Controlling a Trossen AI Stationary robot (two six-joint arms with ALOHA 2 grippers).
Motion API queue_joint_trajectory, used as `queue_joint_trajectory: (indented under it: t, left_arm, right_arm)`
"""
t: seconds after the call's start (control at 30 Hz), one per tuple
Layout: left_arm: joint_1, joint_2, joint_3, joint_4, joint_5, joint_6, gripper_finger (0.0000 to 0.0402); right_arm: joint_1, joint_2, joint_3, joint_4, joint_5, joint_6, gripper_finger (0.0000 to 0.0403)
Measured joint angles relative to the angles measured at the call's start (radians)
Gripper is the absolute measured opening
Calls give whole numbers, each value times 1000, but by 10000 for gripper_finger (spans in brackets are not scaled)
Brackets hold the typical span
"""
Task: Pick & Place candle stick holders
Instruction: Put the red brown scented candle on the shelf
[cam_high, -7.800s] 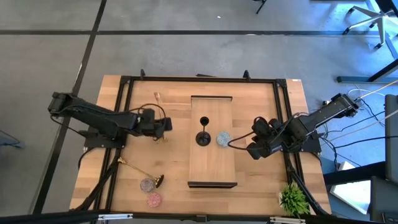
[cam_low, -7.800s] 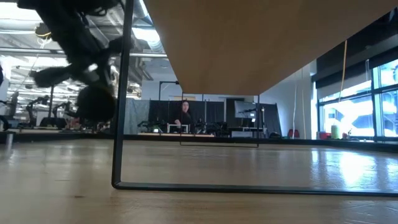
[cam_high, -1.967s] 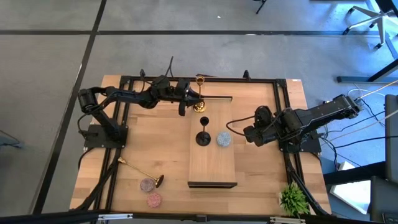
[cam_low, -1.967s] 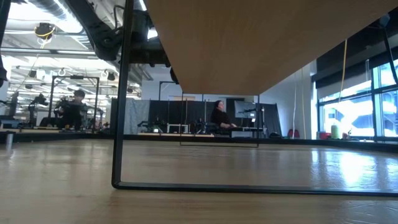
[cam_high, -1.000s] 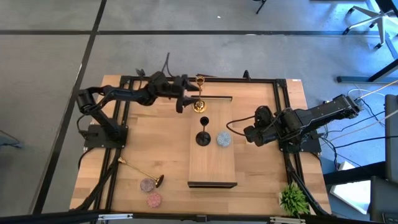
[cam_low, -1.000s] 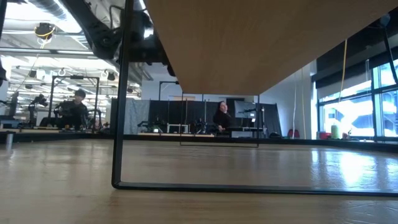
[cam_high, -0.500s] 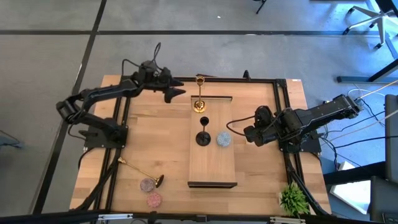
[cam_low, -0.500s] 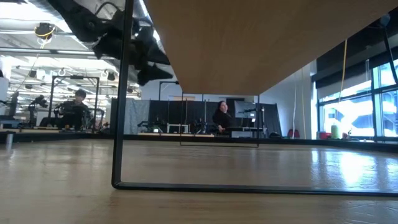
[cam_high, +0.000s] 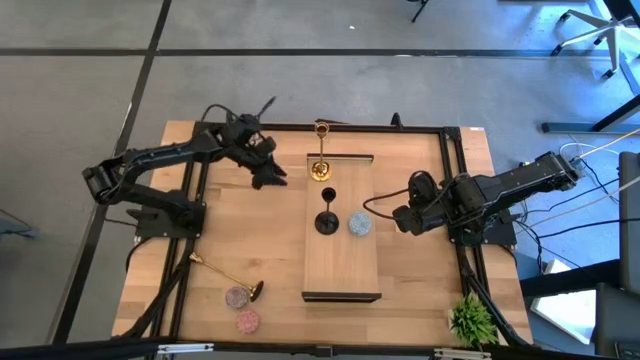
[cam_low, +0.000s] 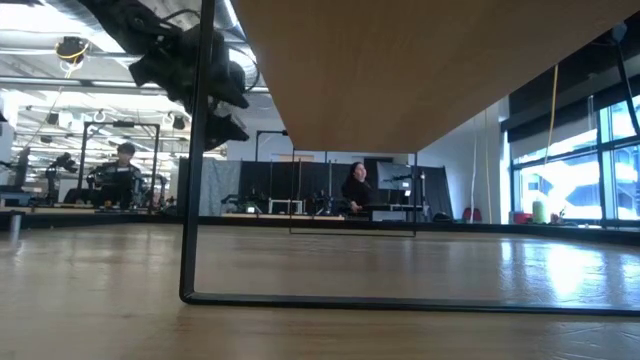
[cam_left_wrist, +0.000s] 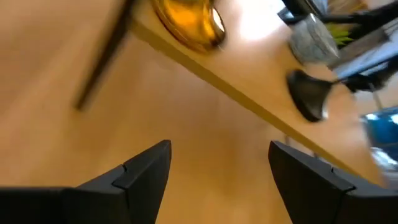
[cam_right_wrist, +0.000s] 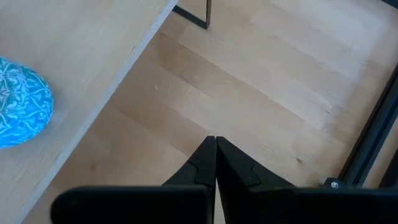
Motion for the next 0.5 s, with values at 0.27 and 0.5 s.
queue_joint_trajectory:
  t: [0.27, 0.5]
  left_arm:
    - [-172, 0, 0, 14, -3, -297, 267]
    - [-355, 1, 0, 33, -36, -517, 267]
  right_arm:
    - [2, 0, 0, 0, -52, -42, 10]
    - [3, 0, 0, -9, -30, -87, 10]
